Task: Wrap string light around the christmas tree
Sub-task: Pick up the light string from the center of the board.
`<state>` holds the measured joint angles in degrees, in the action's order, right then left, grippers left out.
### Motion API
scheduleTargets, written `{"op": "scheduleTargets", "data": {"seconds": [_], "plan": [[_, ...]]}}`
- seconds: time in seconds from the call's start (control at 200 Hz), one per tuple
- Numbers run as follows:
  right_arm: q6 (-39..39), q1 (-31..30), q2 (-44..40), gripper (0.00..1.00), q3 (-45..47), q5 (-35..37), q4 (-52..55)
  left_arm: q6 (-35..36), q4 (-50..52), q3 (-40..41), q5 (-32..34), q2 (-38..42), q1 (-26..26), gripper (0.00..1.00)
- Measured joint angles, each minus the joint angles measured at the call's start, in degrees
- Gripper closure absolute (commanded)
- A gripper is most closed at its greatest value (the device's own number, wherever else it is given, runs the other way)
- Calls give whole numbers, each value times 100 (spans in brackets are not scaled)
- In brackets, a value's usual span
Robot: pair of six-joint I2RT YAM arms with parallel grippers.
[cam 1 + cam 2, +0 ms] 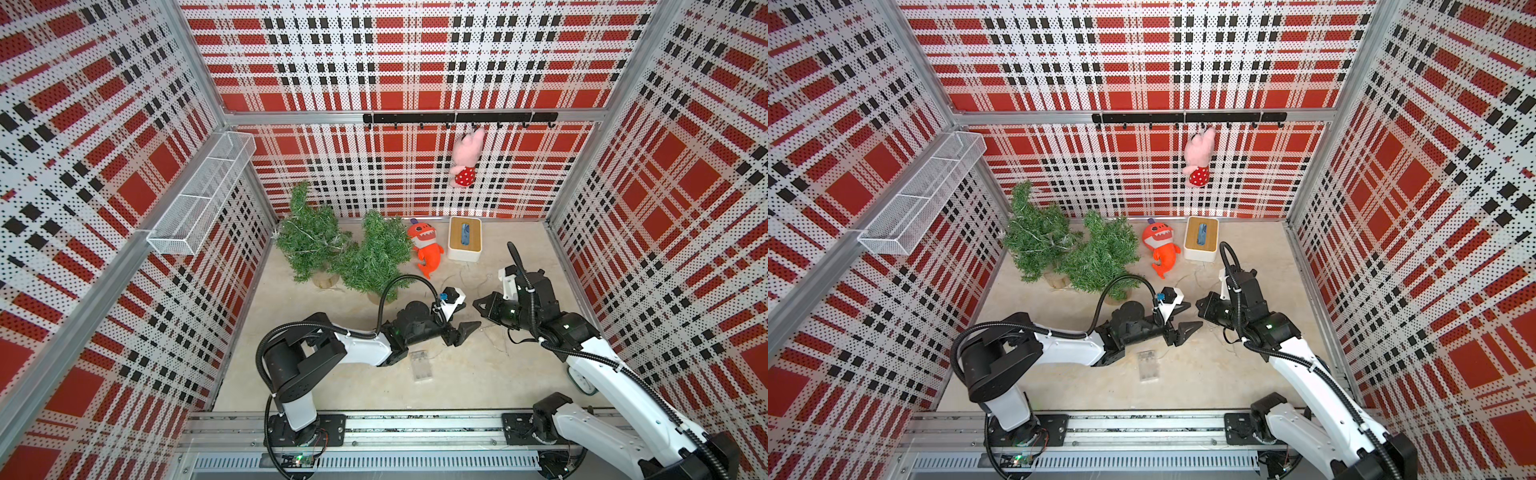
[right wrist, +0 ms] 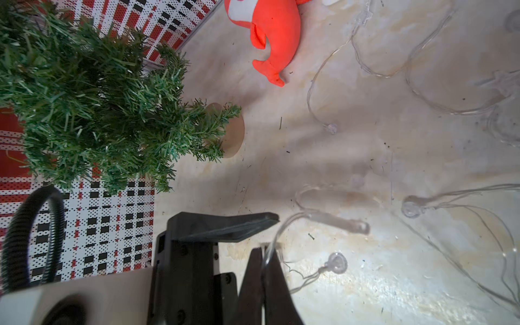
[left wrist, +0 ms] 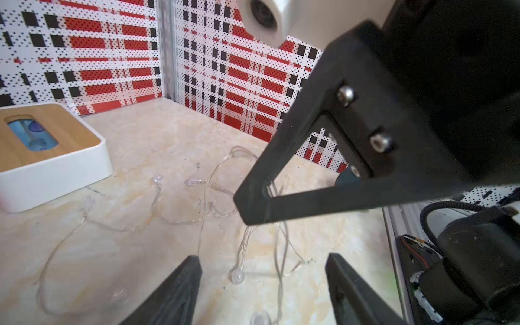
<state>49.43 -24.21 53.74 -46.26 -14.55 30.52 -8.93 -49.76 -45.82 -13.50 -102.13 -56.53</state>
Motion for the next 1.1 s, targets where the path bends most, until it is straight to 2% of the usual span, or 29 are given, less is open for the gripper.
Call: {"op": "scheduleTargets", "data": {"seconds": [0.09, 0.306, 0.406, 0.476, 0.621, 0.701, 0.892, 1.097], "plan": [[52, -7, -7, 100, -9, -46, -15, -87, -22, -155, -144, -166, -2, 48], [101, -7, -61, 96, -7, -61, -39, -448, -28, -127, -321, -114, 63, 100], [70, -7, -59, 91, -9, -81, -105, -621, 162, 26, -369, 291, 114, 100], [15, -7, -37, 83, -9, -168, -234, -732, 409, 103, -356, 741, 122, 100], [-289, -4, 63, 47, -87, -358, -426, -866, 1154, 120, -157, 1777, 129, 100], [-476, 57, 90, 37, -157, -452, -442, -883, 1626, 26, -31, 2277, 151, 100], [-848, 721, 116, 27, -168, -560, -341, -866, 2933, -754, 50, 2647, 240, 100], [-951, 949, 343, 23, 131, 173, 68, -758, 3941, -1211, 39, 2837, 308, 100]]}}
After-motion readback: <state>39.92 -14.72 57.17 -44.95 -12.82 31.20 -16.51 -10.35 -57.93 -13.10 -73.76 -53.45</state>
